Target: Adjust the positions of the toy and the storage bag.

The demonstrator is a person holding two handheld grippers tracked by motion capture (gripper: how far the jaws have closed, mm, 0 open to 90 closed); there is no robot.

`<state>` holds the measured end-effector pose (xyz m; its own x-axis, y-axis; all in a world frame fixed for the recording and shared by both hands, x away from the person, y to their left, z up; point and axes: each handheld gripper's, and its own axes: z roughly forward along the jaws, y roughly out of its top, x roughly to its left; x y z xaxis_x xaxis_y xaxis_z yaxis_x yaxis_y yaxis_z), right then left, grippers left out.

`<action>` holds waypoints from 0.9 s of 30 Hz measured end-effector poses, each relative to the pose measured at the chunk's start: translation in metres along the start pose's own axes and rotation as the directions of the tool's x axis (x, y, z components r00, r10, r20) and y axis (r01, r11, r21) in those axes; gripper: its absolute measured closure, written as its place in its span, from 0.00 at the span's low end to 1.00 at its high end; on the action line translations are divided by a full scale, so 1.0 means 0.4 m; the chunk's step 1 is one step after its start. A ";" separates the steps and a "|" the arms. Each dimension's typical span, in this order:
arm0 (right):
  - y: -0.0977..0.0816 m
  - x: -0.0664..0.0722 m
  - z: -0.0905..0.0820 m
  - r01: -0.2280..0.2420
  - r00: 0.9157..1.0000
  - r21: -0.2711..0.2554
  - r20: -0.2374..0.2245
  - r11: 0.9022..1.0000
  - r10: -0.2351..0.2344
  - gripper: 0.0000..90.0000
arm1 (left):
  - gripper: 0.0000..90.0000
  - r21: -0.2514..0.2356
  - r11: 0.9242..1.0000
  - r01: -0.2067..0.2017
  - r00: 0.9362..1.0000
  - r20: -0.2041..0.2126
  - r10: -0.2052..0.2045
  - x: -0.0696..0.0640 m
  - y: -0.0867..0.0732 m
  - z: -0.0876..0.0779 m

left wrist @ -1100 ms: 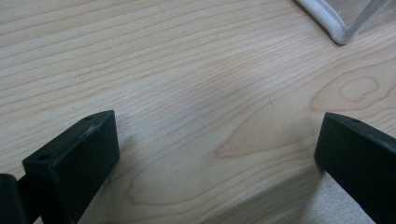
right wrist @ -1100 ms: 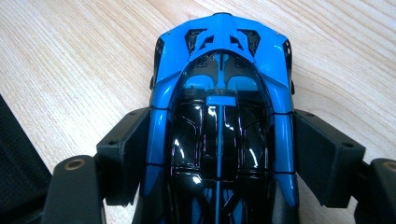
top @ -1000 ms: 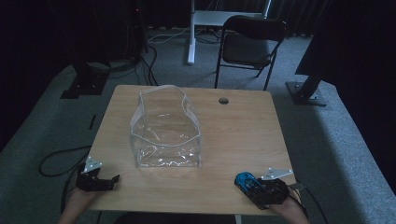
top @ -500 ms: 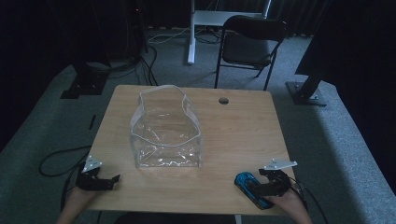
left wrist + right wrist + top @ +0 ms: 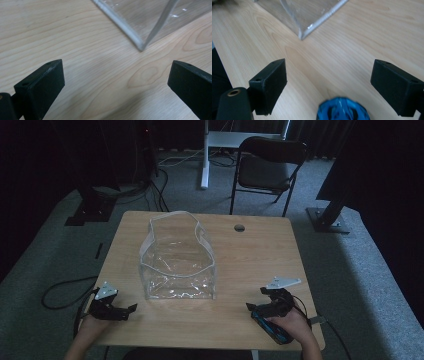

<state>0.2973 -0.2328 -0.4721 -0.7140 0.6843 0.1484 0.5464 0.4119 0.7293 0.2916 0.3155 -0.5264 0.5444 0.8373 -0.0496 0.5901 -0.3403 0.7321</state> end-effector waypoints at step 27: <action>0.171 0.076 0.134 0.094 0.981 -0.050 -0.166 0.994 -0.101 0.21 | 0.01 -0.035 0.998 -0.046 0.996 0.072 0.049 -0.041 0.107 0.058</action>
<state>0.3363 -0.1515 -0.4535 -0.8284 0.5297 0.1824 0.4540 0.4441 0.7724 0.3216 0.2772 -0.5101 0.6142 0.7866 -0.0630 0.5430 -0.3633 0.7571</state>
